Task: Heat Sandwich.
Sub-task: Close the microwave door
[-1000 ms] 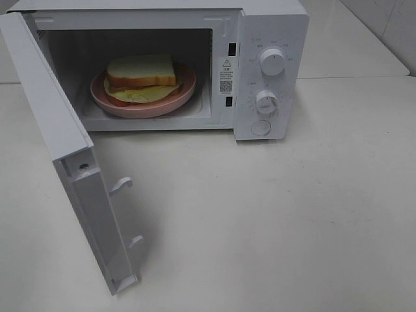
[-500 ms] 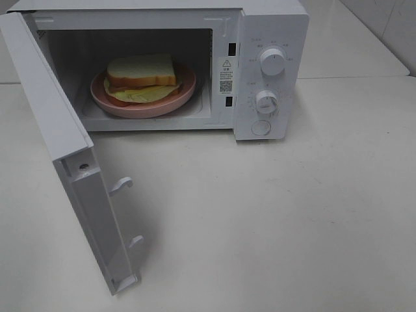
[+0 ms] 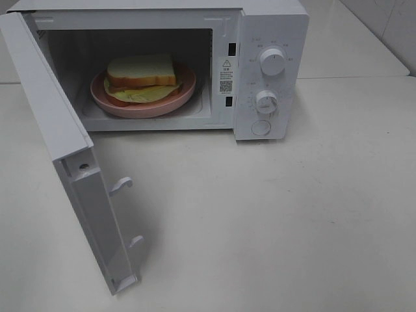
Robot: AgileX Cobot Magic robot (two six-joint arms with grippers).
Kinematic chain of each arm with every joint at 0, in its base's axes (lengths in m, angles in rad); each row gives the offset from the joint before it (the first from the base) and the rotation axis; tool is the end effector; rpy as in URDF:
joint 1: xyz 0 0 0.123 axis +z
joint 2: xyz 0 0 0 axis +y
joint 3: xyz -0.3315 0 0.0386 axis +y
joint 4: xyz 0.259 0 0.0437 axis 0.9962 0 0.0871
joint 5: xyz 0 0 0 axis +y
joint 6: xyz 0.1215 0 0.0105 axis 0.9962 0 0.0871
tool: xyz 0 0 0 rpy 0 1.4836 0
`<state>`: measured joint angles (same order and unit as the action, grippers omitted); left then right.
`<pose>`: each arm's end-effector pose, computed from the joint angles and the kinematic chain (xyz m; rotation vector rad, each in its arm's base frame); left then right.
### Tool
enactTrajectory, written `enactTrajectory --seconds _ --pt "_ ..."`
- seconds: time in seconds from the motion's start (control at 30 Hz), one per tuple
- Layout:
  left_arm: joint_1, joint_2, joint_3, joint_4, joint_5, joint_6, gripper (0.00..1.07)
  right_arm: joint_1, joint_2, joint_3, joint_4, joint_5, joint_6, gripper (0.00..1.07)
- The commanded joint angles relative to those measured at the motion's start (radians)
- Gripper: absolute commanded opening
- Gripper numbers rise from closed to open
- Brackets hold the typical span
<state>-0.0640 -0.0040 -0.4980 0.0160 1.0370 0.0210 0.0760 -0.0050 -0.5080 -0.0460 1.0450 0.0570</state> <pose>-0.0156 0.0027 0.2703 0.0852 2.0167 -0.0082 -0.0171 -0.0062 0.2726 -0.0171 2.0148 0.0299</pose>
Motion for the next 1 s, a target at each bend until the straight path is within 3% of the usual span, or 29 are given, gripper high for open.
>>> enactTrajectory --seconds 0.03,0.27,0.43,0.5,0.6,0.7,0.73,0.77,0.8,0.87,1.0 --pt "0.002 -0.020 0.000 -0.010 -0.014 0.001 0.89 -0.008 -0.026 0.002 0.003 -0.010 -0.005 0.76" --pt "0.002 0.043 -0.051 -0.010 -0.043 0.001 0.89 -0.008 -0.026 0.002 0.003 -0.010 -0.005 0.76" --pt "0.002 0.114 -0.053 -0.010 -0.126 0.004 0.81 -0.008 -0.026 0.002 0.003 -0.010 -0.005 0.76" --pt "0.002 0.162 -0.053 -0.009 -0.169 0.004 0.70 -0.008 -0.026 0.002 0.003 -0.010 -0.005 0.76" --pt "0.002 0.195 -0.053 -0.006 -0.201 0.004 0.61 -0.008 -0.026 0.002 0.003 -0.010 -0.005 0.76" --pt "0.002 0.273 -0.053 -0.002 -0.253 0.004 0.39 -0.008 -0.026 0.002 0.003 -0.010 -0.005 0.76" --pt "0.002 0.273 -0.053 -0.002 -0.253 0.004 0.39 -0.008 -0.026 0.002 0.003 -0.010 -0.005 0.76" --pt "0.002 0.295 -0.053 0.002 -0.266 0.004 0.31 -0.008 -0.026 0.002 0.003 -0.010 -0.005 0.76" --pt "0.002 0.339 -0.053 0.008 -0.295 0.004 0.16 -0.008 -0.026 0.002 0.003 -0.010 -0.005 0.76" --pt "0.002 0.383 -0.053 0.009 -0.343 0.004 0.02 -0.008 -0.026 0.002 0.003 -0.010 -0.005 0.76" --pt "0.002 0.459 -0.053 0.024 -0.453 0.006 0.00 -0.008 -0.026 0.002 0.003 -0.010 -0.005 0.76"
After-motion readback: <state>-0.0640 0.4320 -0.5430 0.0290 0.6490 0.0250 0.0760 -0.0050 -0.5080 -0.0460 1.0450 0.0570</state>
